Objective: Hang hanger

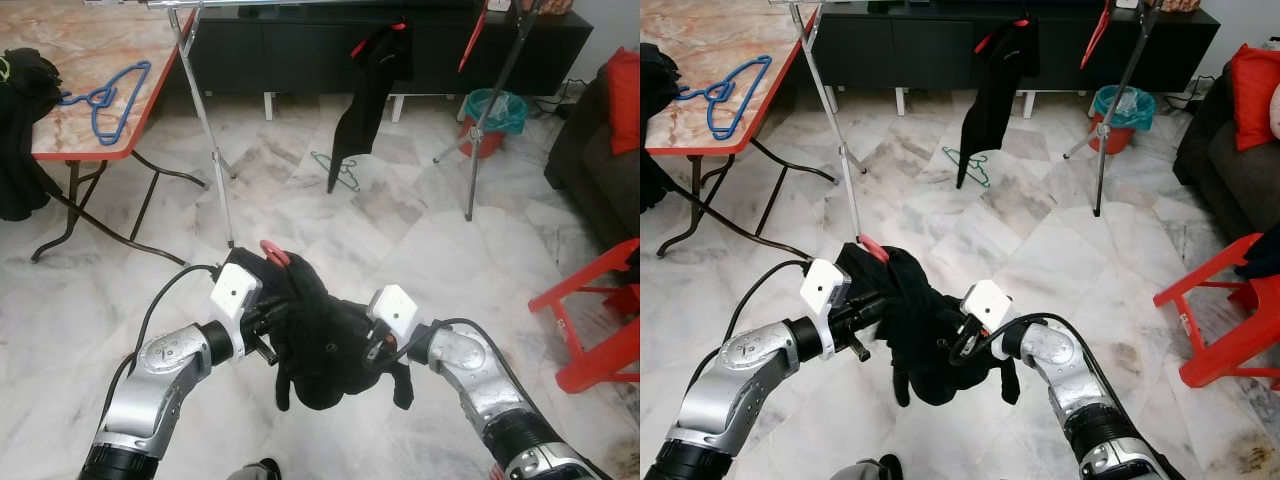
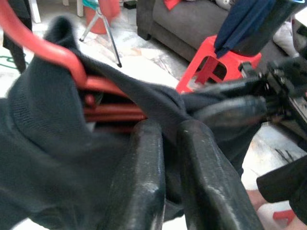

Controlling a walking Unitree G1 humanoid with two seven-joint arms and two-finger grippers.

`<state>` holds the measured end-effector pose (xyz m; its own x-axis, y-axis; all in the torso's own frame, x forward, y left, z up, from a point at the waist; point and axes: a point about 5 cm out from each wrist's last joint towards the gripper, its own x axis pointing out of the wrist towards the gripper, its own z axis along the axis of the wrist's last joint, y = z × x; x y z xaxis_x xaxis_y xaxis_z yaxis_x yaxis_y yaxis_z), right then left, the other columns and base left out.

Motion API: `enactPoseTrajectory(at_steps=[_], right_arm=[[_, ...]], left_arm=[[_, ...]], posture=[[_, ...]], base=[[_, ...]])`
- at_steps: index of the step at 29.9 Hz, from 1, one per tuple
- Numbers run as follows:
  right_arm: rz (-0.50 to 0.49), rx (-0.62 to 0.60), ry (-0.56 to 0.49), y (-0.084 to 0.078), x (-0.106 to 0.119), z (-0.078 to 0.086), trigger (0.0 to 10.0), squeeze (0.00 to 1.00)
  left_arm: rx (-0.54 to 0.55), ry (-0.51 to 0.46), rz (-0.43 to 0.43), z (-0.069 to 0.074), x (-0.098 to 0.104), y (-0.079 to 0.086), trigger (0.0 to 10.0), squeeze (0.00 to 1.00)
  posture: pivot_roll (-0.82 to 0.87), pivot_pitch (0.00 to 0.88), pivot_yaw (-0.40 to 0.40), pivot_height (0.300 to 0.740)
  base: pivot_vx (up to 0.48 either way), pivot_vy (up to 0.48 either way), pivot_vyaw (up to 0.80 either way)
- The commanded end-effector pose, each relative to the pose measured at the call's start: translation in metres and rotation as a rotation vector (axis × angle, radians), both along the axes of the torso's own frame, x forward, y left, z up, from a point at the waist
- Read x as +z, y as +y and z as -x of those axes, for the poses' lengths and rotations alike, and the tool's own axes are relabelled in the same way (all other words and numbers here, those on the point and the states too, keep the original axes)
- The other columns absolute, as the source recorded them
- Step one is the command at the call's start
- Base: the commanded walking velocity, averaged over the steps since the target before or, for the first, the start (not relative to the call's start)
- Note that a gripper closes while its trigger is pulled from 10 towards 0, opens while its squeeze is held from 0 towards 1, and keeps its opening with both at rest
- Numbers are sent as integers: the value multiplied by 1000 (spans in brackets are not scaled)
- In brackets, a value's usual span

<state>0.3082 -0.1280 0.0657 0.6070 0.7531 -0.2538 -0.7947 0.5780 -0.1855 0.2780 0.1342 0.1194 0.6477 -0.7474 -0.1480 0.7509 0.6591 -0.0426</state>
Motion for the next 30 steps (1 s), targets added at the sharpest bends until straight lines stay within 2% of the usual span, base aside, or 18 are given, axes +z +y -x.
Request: enactPoseTrajectory(at_steps=[1,8,13,16,20,21,22,23,24,25,27,30], right_arm=[[-49,-24,-55,-1,12,-7,10000,0],[-134,-45,-87,-1,23,-13,10000,0],[-144,-46,-96,-3,26,-14,10000,0],[-183,-61,-102,-9,31,-17,10000,0],[-184,-49,-96,-13,31,-16,10000,0],[-175,-52,-91,-17,30,-16,10000,0],[-172,-54,-89,-18,29,-16,10000,0],[-171,-52,-86,-19,29,-16,10000,0],[-164,-40,-80,-21,29,-15,10000,0],[-161,-36,-78,-22,28,-15,10000,0],[-156,-6,-63,-25,28,-13,10000,0],[-160,66,-23,-36,29,-8,10000,0]], left_arm=[[-30,-7,-31,4,1,-4,10000,1000],[-27,-14,-48,3,2,-1,10000,1000],[10,-32,-53,1,5,5,10000,1000],[84,-70,-58,-5,14,21,10000,1000],[192,-124,-64,-12,24,37,10000,1000],[281,-164,-66,-17,29,46,10000,694],[311,-177,-65,-19,31,49,10000,694],[343,-190,-67,-21,32,52,10000,0],[407,-191,-62,-24,32,59,10000,0],[426,-192,-60,-25,32,62,10000,0],[450,-192,-54,-26,31,65,10000,0],[430,-179,-66,-21,27,67,10000,0]], posture=[[66,101,0,740],[70,103,-2,740],[68,104,-1,740],[69,102,-1,740],[73,100,-1,740],[73,100,-1,740],[73,100,-1,740],[75,98,-1,740],[75,98,-1,740],[73,96,-1,740],[70,94,0,740],[70,94,0,740]], base=[[0,0,0],[0,0,0],[0,0,0],[0,0,0],[0,0,0],[0,0,0],[0,0,0],[0,0,0],[0,0,0],[0,0,0],[0,0,0],[0,0,0]])
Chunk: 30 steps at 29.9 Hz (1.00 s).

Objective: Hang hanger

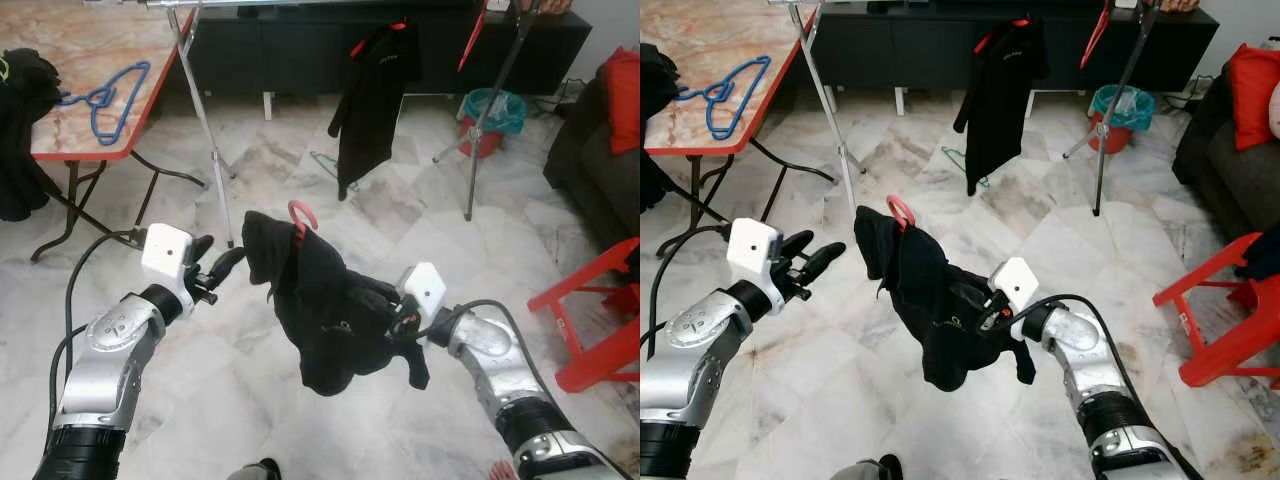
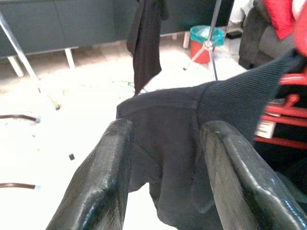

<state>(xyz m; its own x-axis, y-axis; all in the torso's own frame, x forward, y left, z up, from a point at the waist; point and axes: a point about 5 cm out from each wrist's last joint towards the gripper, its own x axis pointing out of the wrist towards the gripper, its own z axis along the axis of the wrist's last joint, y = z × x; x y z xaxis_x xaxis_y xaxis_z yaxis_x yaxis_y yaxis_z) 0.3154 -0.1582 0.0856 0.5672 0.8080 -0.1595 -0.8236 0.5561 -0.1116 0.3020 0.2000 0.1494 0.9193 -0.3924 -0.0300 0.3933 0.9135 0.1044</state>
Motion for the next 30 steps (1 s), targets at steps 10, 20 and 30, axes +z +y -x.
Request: enactPoseTrajectory(at_steps=[10,20,30], right_arm=[[-71,207,60,-36,26,6,10000,0],[-84,346,139,-40,29,12,10000,0],[-104,504,197,-31,28,20,10000,0]], left_arm=[[-134,43,-34,20,-7,5,10000,0],[-344,31,9,33,13,1,10000,0],[-567,186,-85,47,-11,-22,10000,0]], posture=[[66,65,-3,740],[77,70,-10,740],[79,79,-16,740]], base=[[0,0,0],[0,0,0],[0,0,0]])
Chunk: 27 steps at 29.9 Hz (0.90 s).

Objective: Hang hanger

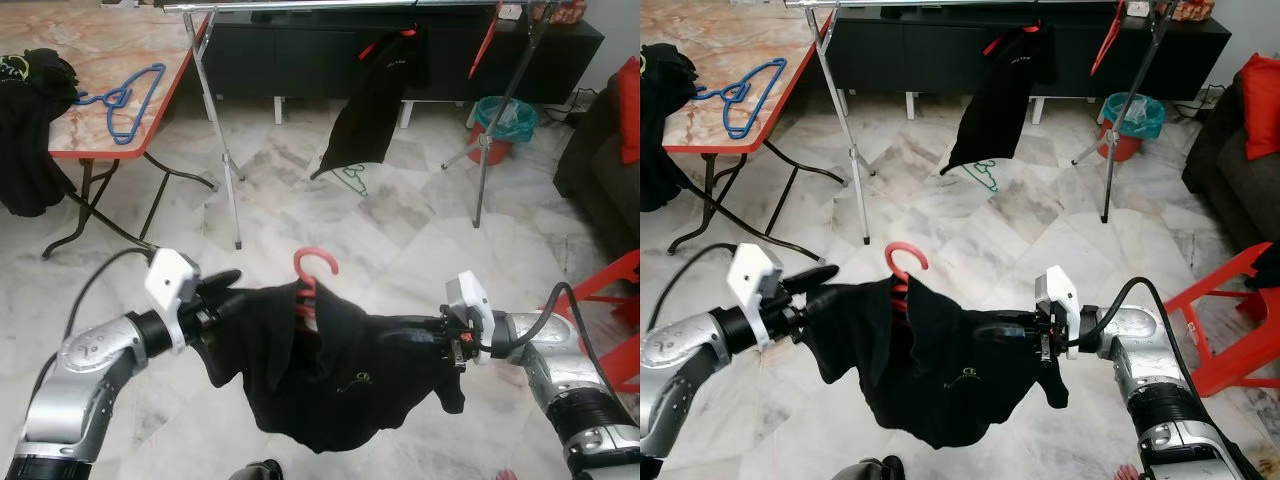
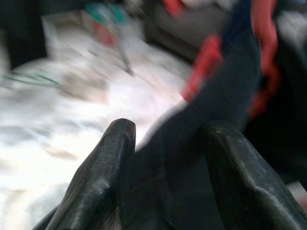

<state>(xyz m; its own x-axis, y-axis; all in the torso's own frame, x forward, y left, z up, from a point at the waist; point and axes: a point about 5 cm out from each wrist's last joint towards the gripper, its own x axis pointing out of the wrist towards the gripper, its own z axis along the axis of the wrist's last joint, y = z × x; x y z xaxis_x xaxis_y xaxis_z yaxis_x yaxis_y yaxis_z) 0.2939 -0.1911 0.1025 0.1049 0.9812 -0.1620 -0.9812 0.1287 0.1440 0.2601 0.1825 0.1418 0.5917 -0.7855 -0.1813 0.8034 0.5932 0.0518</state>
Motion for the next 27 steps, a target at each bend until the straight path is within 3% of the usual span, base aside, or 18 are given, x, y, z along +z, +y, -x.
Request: enactPoseTrajectory(at_steps=[1,15,16,17,18,27], right_arm=[[-24,55,-37,2,11,-1,10000,0],[63,119,17,2,2,5,10000,0],[64,118,18,1,2,5,10000,0],[65,118,19,1,2,5,10000,0],[69,120,20,1,2,5,10000,0],[91,137,23,0,2,4,10000,0]], left_arm=[[-76,37,-55,7,-6,-7,10000,0],[-150,45,-55,8,-5,-12,10000,0],[-158,49,-51,9,-4,-11,10000,400],[-164,51,-50,10,-4,-11,10000,400],[-184,54,-49,12,-3,-11,10000,1000],[-253,58,-61,18,1,-7,10000,1000]], posture=[[81,81,-18,740],[88,73,-52,740],[90,74,-57,740],[90,74,-57,740],[91,73,-59,740],[98,63,-74,740]], base=[[0,0,0],[0,0,0],[0,0,0],[0,0,0],[0,0,0],[0,0,0]])
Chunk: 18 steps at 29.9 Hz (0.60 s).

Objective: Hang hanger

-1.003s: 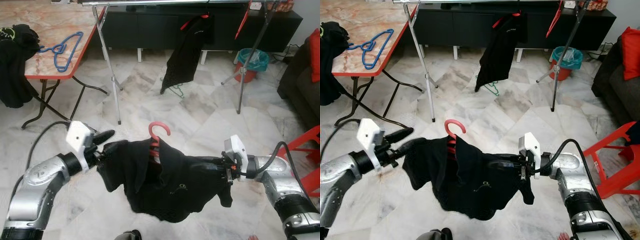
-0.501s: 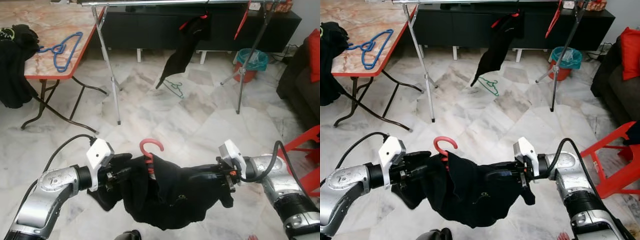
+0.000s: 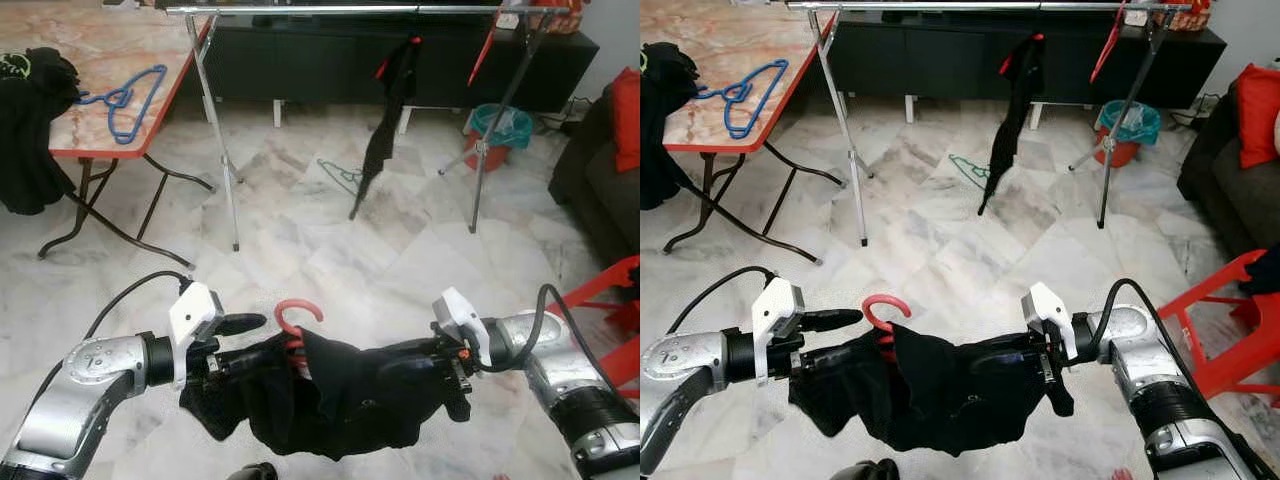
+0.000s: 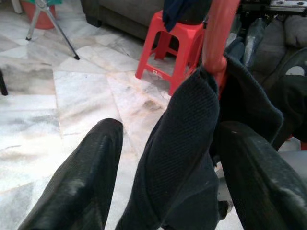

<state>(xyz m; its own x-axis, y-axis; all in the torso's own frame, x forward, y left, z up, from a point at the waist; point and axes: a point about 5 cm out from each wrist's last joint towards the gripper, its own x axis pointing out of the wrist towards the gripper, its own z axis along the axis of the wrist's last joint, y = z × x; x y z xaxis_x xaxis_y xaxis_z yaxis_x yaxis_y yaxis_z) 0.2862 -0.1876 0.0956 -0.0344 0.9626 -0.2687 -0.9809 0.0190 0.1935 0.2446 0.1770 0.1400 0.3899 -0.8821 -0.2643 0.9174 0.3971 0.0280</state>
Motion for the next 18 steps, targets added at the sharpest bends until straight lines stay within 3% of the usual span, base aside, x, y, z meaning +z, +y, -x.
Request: enactPoseTrajectory(at_steps=[1,8,9,10,11,18], right_arm=[[-19,9,-35,-3,10,-5,10000,0],[-22,14,-40,-1,10,-5,10000,0],[-23,15,-41,-1,10,-5,10000,0],[-23,19,-40,-1,10,-4,10000,0],[-23,20,-40,-1,10,-4,10000,0],[-32,41,-43,4,10,-3,10000,0]], left_arm=[[-46,7,0,4,3,-1,10000,1000],[-99,52,-29,11,-6,-3,10000,1000],[-101,59,-34,11,-8,-4,10000,914],[-110,64,-37,11,-11,-7,10000,624],[-111,64,-36,11,-11,-8,10000,0],[-81,55,-56,3,-23,-18,10000,0]], posture=[[98,63,-74,740],[94,55,-68,740],[94,55,-68,740],[92,51,-68,740],[90,48,-66,740],[87,49,-64,740]], base=[[0,0,0],[0,0,0],[0,0,0],[0,0,0],[0,0,0],[0,0,0]])
